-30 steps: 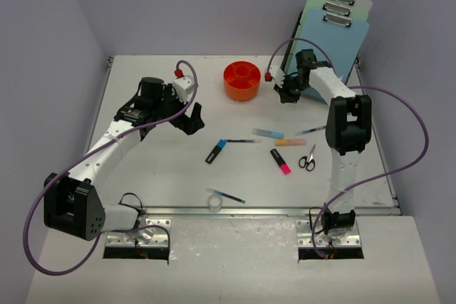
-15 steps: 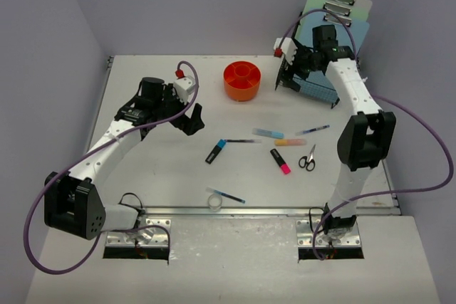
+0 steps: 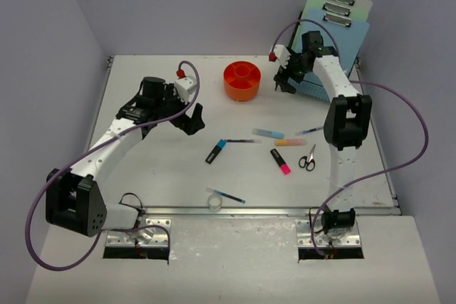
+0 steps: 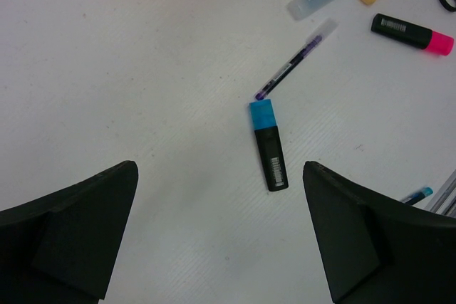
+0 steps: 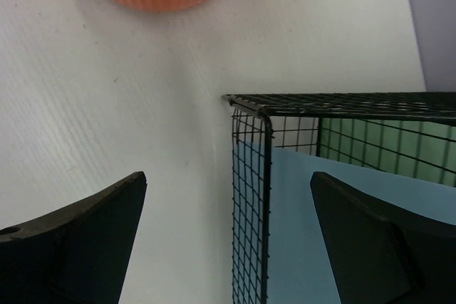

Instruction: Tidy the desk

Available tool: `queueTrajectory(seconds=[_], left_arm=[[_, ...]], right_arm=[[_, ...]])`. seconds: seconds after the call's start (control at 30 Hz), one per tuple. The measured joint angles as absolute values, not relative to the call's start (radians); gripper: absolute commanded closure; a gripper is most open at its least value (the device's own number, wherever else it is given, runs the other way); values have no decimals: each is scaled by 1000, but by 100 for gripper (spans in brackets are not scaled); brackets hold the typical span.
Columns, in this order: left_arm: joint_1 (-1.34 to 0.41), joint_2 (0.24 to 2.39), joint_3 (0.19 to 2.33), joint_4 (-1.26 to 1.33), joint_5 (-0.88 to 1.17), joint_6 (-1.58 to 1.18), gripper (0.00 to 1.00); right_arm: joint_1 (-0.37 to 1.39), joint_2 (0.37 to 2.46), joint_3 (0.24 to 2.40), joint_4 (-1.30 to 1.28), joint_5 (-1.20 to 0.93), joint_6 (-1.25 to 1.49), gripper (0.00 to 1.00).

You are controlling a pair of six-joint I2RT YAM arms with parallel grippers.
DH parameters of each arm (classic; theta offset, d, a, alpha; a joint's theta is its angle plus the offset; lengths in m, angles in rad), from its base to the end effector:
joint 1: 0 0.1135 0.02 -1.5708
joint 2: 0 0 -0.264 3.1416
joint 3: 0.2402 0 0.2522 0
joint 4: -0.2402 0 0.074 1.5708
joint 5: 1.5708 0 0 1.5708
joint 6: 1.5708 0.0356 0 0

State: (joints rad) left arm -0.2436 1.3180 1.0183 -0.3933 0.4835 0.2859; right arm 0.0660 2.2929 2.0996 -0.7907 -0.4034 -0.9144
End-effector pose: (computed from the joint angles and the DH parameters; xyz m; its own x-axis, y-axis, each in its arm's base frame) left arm 0.2744 -0.0853 0.2867 -0.4367 0.3658 -0.8219 0.7127 0.6981 -0.0680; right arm 0.5035 0.0473 0.2345 -0.2872 -0.7492 -0.5969 -0.8276 0.5078 -0.2392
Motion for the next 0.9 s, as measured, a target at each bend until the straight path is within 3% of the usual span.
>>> queueTrajectory(seconds=[0.13, 0.37, 0.57, 0.67, 0.73, 0.83, 0.9], left_arm=[[-244, 1318, 1025, -393, 483, 285, 0], [-244, 1318, 1026, -395, 479, 287, 0], [-244, 1318, 1026, -395, 475, 288, 0], [-244, 1318, 1026, -395, 475, 288, 0], [-244, 1318, 1026, -395, 475, 289, 0], [-244, 1318, 1026, -394, 475, 290, 0], [-244, 1318, 1026, -393, 475, 289, 0]], right_arm=[[68, 2298, 2038, -767, -391, -920, 8], [66, 2290, 1931, -693, -401, -1002, 57], [59, 2219, 1831, -723, -435, -1140, 76], [59, 2198, 1810, -762, -445, -1209, 75], [59, 2184, 1790, -776, -448, -1247, 63], [59, 2170, 1776, -804, -446, -1271, 15], [60, 2168, 1776, -809, -442, -1260, 3]])
